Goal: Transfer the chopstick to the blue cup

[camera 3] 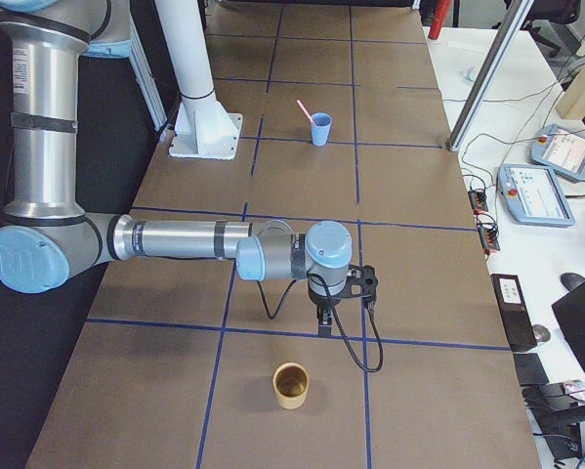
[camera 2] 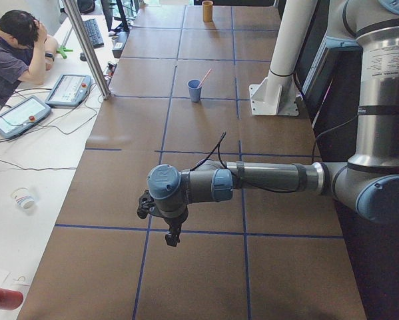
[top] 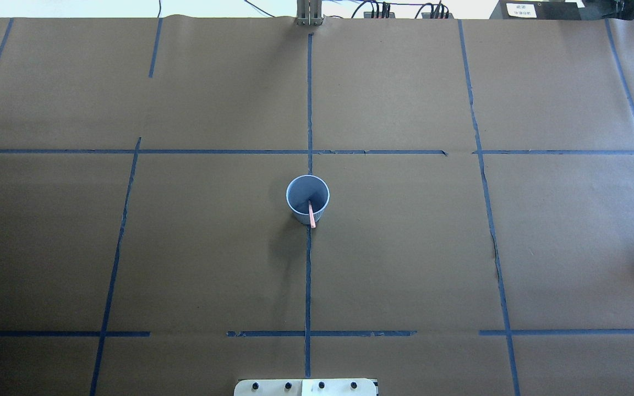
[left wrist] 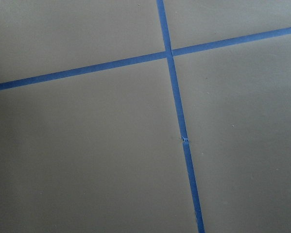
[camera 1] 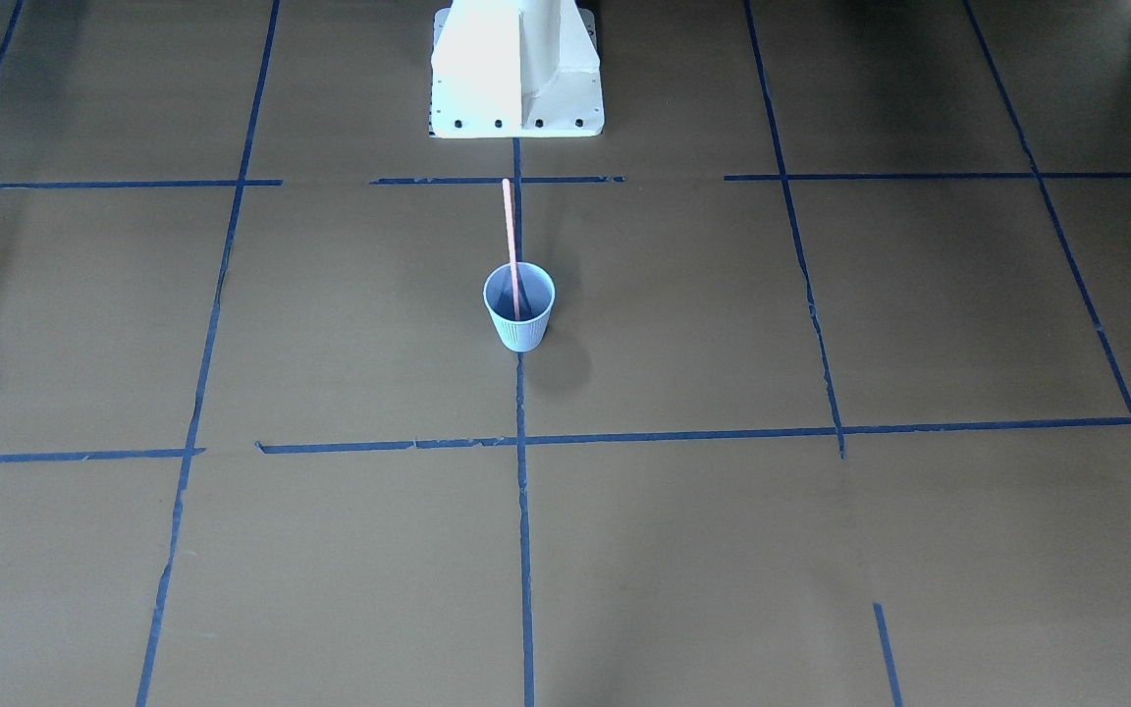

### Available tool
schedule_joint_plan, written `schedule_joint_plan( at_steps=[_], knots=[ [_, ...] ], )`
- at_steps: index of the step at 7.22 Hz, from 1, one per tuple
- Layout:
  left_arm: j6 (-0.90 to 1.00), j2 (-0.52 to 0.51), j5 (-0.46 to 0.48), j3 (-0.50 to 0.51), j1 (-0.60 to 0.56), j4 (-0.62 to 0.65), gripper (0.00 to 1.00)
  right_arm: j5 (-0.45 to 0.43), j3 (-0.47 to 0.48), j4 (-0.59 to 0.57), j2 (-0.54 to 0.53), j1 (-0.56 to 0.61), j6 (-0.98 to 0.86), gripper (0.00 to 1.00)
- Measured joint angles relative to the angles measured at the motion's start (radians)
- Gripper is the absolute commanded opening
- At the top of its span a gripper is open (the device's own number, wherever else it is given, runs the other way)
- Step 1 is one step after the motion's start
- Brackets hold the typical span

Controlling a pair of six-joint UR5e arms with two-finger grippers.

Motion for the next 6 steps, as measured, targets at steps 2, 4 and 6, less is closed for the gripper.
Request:
schedule_joint_plan(
  at_steps=[2,4,6],
  knots=[
    [-0.084,-0.009,0.000,-0.002,0.002,-0.006,1.00,-0.004,-0.002,-0.002,-0.001,0.000,-0.001,1.00],
    [-0.175,-0.017,0.000,0.027,0.006,-0.086,1.00,-0.004,-0.003,-0.002,-0.003,0.000,0.000,1.00],
    [-0.228,-0.018,0.000,0.096,0.011,-0.202,1.00,-0.001,-0.003,-0.002,-0.003,0.000,0.001,1.00]
  ],
)
